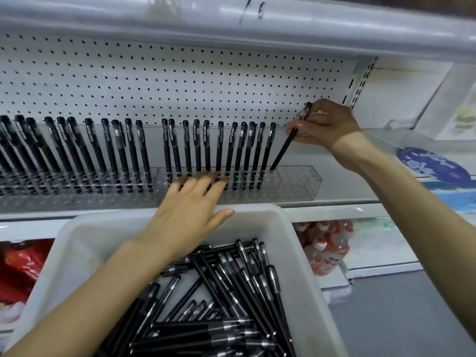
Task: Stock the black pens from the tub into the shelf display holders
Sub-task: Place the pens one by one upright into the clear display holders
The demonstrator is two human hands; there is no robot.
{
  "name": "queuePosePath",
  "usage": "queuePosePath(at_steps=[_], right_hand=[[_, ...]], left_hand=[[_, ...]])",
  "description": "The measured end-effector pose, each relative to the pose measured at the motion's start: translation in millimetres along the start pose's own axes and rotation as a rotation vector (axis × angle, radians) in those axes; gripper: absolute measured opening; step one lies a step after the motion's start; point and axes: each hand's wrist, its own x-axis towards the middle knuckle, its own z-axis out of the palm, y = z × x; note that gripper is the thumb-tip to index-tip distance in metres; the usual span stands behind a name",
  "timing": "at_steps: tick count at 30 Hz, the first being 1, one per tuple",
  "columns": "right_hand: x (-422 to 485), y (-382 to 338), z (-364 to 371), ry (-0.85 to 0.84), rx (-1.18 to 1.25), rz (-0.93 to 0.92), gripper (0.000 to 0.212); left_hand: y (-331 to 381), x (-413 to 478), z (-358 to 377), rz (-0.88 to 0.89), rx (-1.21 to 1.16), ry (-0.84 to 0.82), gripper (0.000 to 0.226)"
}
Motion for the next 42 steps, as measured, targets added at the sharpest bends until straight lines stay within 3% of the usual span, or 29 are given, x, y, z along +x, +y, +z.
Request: queuePosePath(at_steps=[6,13,18,22,25,29,33,42], right_hand=[[4,7,9,-0.121,-0.225,0.065,0.017],[7,15,14,-0.189,-0.301,0.081,0.014],[1,13,10,-0.206,-0.353,0.131,0.033],[-21,0,2,-0.08,-0.415,0.115,0.034],[-55,-13,11,0.035,-0.271,0.101,0.028],[-107,-16,44,-0.156,-0.161,0.2,0.036],[-141,1,76,-0.386,-0.299,0.397,0.053],[-162,54,114,-0.465,-0.708,0.467,0.073]], left_hand=[[-5,2,5,0.016,0.058,0.006,0.066],[-8,3,9,0.031,0.085,0.023,0.064],[-8,3,7,0.015,0.044,-0.009,0.071],[-10,-5,7,0.009,0.082,0.023,0.066],[-14,-15,6,-0.016,0.074,0.021,0.066],[-20,-32,3,-0.053,0.037,0.029,0.072],[-31,-51,-2,-0.112,0.018,0.027,0.075],[-60,-84,9,-0.201,0.051,0.042,0.074]])
